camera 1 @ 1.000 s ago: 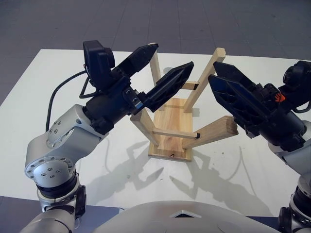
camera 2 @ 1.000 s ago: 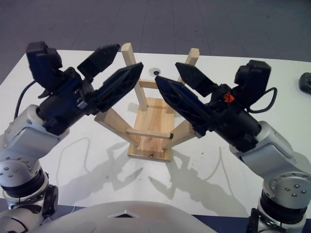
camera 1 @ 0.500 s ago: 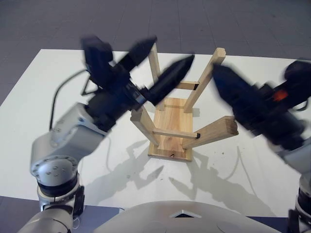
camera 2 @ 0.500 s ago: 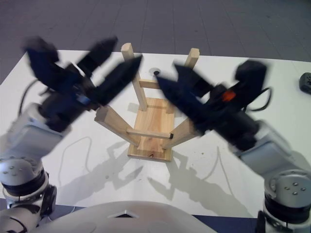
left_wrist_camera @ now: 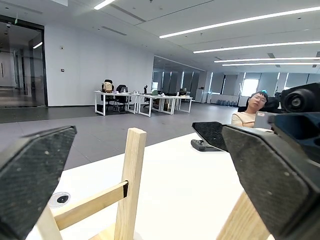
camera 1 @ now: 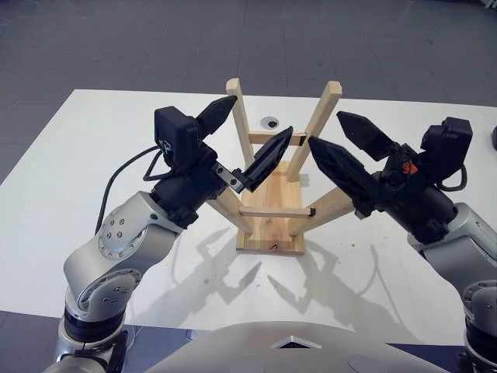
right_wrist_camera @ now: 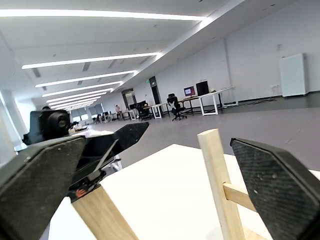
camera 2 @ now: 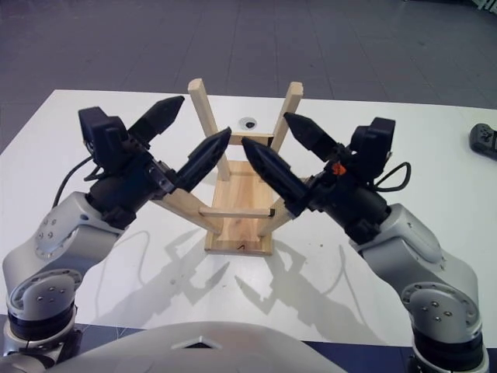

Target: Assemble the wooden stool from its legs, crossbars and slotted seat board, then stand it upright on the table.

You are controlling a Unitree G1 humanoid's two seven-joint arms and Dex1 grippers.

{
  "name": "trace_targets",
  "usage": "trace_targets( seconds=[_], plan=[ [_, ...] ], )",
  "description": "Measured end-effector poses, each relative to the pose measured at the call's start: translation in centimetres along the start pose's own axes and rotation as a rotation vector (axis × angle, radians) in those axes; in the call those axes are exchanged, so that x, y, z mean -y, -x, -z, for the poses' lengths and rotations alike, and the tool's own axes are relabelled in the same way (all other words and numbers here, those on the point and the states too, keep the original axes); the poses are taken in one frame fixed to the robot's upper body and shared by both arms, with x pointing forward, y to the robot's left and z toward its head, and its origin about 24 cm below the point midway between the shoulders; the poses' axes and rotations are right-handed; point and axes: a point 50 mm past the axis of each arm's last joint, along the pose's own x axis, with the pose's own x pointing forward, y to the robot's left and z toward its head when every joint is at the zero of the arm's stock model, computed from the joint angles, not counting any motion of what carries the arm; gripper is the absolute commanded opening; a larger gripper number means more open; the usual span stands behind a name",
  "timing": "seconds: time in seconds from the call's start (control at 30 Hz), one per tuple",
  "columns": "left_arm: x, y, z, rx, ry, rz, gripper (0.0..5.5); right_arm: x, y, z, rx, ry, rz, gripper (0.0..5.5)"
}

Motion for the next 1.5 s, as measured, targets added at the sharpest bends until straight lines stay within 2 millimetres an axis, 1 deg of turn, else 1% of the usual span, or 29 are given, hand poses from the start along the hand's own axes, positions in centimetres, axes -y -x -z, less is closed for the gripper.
trace_targets(
  seconds=[0.1, 0.2, 0.3, 0.37, 0.43, 0.5, 0.57, 0.6, 0.67, 0.73, 0.8, 0.83, 0.87, 0.9, 0.97, 1.03, 1.23, 1.33, 1.37, 1.5],
  plan=[
    [-2.0, -0.9, -0.2, 0.036, 0.043, -0.137, 5.39, 0.4, -0.7, -1.1, 0.082, -0.038, 0.024, 5.40],
    [-3.3, -1.6, -0.8, 0.068, 0.097, -0.206, 5.39, 0.9, -1.1, -2.6, 0.186, -0.065, 0.063, 5.40],
    [-3.6, -2.4, -3.1, 0.164, 0.114, -0.195, 5.39, 2.8, -0.9, -3.9, 0.303, -0.080, 0.217, 5.40],
    [-4.0, -2.2, -3.9, 0.199, 0.115, -0.215, 5.39, 4.5, -0.1, -3.7, 0.301, -0.043, 0.349, 5.40],
    [-4.7, -1.8, -4.8, 0.224, 0.101, -0.262, 5.39, 5.2, 0.6, -2.9, 0.263, -0.046, 0.408, 5.40],
    [-4.5, -1.7, -5.7, 0.257, 0.105, -0.261, 5.39, 4.8, 0.6, -2.8, 0.263, -0.058, 0.384, 5.40],
    [-3.2, -1.9, -6.4, 0.283, 0.121, -0.182, 5.39, 3.8, 0.3, -3.2, 0.279, -0.054, 0.324, 5.40],
    [-2.2, -2.0, -6.8, 0.293, 0.127, -0.122, 5.39, 3.5, 0.1, -3.3, 0.289, -0.048, 0.303, 5.40],
    [-1.1, -2.0, -6.6, 0.282, 0.149, -0.058, 5.39, 3.6, 0.1, -3.3, 0.293, -0.043, 0.306, 5.40],
    [-0.6, -1.8, -5.8, 0.245, 0.157, -0.023, 5.39, 3.6, 0.1, -3.3, 0.295, -0.043, 0.309, 5.40],
    [-0.4, -1.4, -3.3, 0.107, 0.132, -0.026, 5.39, 3.7, 0.1, -3.3, 0.292, -0.040, 0.312, 5.40],
    [-0.4, -0.9, -1.4, 0.001, 0.113, -0.039, 5.39, 3.7, 0.2, -3.1, 0.284, -0.037, 0.315, 5.40],
    [-0.5, -0.4, -1.0, -0.006, 0.048, -0.047, 5.39, 3.9, 0.4, -2.8, 0.269, -0.035, 0.328, 5.40],
    [-0.6, -0.1, -0.9, -0.007, -0.020, -0.055, 5.39, 3.9, 0.4, -2.5, 0.253, -0.038, 0.330, 5.40],
    [-0.8, 0.2, -0.8, 0.010, -0.093, -0.070, 5.39, 4.0, 0.5, -2.3, 0.242, -0.032, 0.335, 5.40],
    [-0.9, 0.4, -0.7, 0.026, -0.122, -0.080, 5.39, 4.1, 0.5, -2.2, 0.233, -0.022, 0.344, 5.40],
    [-0.9, 0.1, -0.2, 0.073, -0.072, -0.110, 5.39, 3.9, 0.5, -1.2, 0.176, -0.004, 0.321, 5.40],
    [-1.0, -0.2, 0.0, 0.085, -0.056, -0.133, 5.39, 4.4, 1.2, -0.4, 0.141, 0.023, 0.369, 5.40],
    [-1.0, -0.6, 0.1, 0.088, -0.049, -0.134, 5.39, 4.7, 1.4, -0.1, 0.132, 0.042, 0.394, 5.40],
    [-0.9, -1.9, 0.5, 0.080, -0.066, -0.136, 5.39, 5.7, 1.9, 0.1, 0.140, 0.102, 0.501, 5.40]
  ],
)
